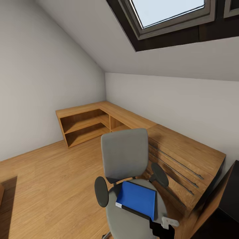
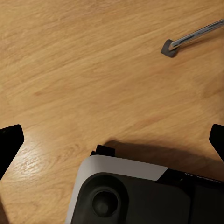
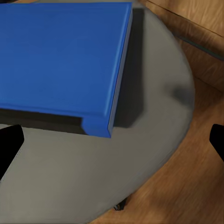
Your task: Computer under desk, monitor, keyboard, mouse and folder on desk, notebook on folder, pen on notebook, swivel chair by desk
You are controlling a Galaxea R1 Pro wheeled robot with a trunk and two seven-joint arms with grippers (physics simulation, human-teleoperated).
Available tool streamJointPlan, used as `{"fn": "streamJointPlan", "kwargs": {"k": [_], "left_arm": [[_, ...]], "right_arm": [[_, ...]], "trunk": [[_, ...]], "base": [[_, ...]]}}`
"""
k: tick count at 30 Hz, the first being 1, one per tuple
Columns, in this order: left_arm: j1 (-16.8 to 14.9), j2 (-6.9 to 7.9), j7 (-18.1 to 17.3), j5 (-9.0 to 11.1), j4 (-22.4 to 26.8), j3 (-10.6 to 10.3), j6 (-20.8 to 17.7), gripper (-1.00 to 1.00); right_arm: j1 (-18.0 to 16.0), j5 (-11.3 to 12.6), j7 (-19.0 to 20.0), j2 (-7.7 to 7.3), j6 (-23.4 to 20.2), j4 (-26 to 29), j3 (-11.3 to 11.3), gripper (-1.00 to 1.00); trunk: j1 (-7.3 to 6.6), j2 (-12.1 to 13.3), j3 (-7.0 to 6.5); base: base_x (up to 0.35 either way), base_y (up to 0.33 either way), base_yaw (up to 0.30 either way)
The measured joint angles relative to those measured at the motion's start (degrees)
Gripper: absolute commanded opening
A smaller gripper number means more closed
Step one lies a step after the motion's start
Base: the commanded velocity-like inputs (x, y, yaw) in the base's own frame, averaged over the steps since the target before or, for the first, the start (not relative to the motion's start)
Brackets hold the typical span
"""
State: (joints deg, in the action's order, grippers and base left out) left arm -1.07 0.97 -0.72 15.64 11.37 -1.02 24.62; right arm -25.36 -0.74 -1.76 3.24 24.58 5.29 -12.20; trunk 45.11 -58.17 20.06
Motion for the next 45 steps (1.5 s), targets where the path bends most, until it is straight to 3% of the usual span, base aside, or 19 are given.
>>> {"fn": "streamJointPlan", "kwargs": {"k": [19, 26, 35, 45], "left_arm": [[0.0, -0.02, 0.0, 0.0, 0.0, 0.0, 0.0, 1.00], [0.0, -0.02, 0.0, 0.0, 0.0, 0.0, 0.0, 1.00], [0.0, -0.02, 0.0, 0.0, 0.0, -0.1, 0.0, 1.00], [0.0, -0.02, 0.0, 0.0, 0.0, -0.1, 0.0, 1.00]], "right_arm": [[0.0, 0.1, 0.3, 0.09, -6.6, 4.5, 0.1, 1.00], [0.0, 0.1, 0.3, 0.27, -11.5, 8.3, 0.0, 1.00], [0.0, 0.2, 2.0, 0.28, -21.1, 14.9, -0.1, 1.00], [0.0, 0.3, 2.8, 0.26, -23.7, 18.6, 0.2, 1.00]], "trunk": [[0.00, 0.0, 0.00], [0.00, 0.0, 0.00], [0.00, 0.0, 0.00], [0.00, 0.0, 0.00]], "base": [[0.000, 0.000, 0.000], [0.000, 0.000, 0.000], [0.000, 0.000, 0.000], [0.000, 0.000, 0.000]]}}
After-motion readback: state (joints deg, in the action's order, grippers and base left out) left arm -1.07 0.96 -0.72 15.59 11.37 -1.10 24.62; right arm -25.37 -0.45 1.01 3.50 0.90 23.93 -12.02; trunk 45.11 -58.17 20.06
